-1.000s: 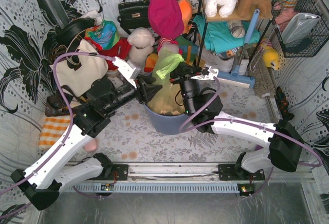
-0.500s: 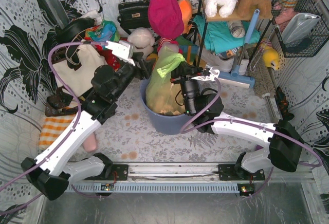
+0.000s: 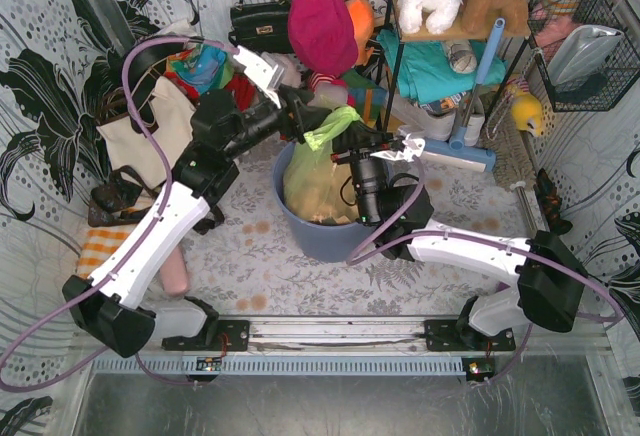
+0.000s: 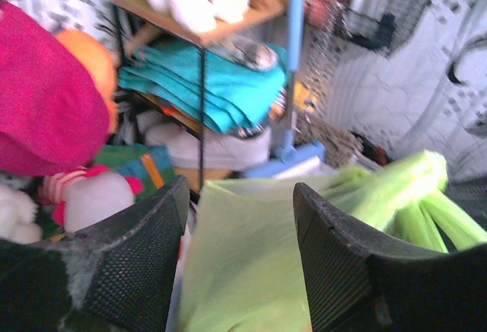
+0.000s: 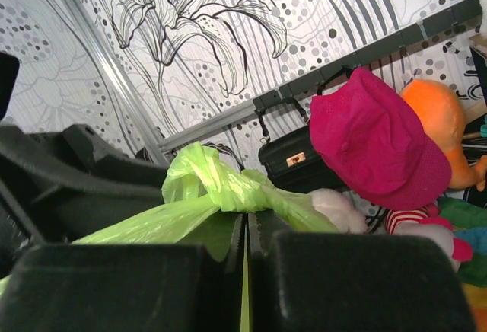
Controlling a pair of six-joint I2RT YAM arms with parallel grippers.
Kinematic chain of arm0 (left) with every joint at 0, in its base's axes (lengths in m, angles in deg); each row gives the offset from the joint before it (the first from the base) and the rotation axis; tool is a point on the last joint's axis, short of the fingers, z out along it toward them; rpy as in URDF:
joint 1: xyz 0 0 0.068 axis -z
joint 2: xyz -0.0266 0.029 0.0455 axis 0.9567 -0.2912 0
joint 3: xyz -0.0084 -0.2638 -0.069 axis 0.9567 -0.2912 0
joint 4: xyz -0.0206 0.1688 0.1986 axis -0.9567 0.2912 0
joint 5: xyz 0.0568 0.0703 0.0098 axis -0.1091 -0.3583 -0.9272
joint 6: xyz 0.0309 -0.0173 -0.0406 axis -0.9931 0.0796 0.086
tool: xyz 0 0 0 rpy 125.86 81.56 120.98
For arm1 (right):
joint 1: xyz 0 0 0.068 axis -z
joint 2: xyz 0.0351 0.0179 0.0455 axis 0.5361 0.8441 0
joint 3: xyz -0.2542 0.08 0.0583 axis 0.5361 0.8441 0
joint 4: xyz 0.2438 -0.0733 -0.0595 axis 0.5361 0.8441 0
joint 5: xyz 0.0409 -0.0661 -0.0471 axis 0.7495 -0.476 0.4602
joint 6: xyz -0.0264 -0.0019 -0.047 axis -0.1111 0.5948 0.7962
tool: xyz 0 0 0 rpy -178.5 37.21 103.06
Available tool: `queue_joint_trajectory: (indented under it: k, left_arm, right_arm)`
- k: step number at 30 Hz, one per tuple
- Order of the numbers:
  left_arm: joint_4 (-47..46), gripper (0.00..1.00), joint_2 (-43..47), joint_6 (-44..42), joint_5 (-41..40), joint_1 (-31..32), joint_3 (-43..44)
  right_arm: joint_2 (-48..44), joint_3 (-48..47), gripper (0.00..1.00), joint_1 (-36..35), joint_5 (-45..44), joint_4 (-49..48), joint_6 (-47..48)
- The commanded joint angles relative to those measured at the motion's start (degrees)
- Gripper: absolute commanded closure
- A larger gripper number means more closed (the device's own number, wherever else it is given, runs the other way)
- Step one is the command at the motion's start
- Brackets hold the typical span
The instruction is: Tie the trash bag
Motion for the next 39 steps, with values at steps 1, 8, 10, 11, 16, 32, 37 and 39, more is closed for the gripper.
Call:
queue_joint_trajectory:
  k: [1, 8, 10, 11, 16, 32, 37, 39]
  left_arm:
    - [1.2, 0.38, 4.8, 0.4, 6.9, -0.1, -4.1]
    - [3.4, 0.41, 7.3, 2.7, 13.2, -0.1, -7.2]
    - [3.5, 0.41, 7.7, 3.4, 14.6, -0.2, -8.8]
    - [3.6, 0.42, 8.0, 3.7, 14.7, -0.1, -9.7]
    - [4.3, 0.43, 9.1, 4.8, 16.0, -0.1, -12.7]
    - [13.2, 0.42, 15.5, 1.6, 3.4, -0.1, -11.2]
    - [14.9, 0.42, 19.4, 3.2, -4.4, -0.1, -8.9]
    - [14.3, 0.42, 21.1, 4.6, -6.6, -0.1, -8.6]
  right_arm:
    - [1.4, -0.3, 1.0, -0.4, 0.8, -6.9, 4.8]
    - [3.5, -0.3, 1.0, -0.4, 6.1, -12.6, 10.0]
    - [4.2, 0.1, 1.0, -0.4, 8.1, -14.8, 11.7]
    - [4.4, 0.3, 1.0, -0.4, 9.2, -15.8, 12.4]
    - [6.3, 1.0, 1.0, -0.4, 14.8, -21.2, 18.0]
    - [7.3, 2.2, 1.0, -0.4, 30.1, -20.6, 26.7]
    - [7.9, 2.3, 1.0, -0.4, 32.8, -21.9, 27.8]
    - [8.0, 2.2, 1.0, -0.4, 33.5, -21.9, 28.4]
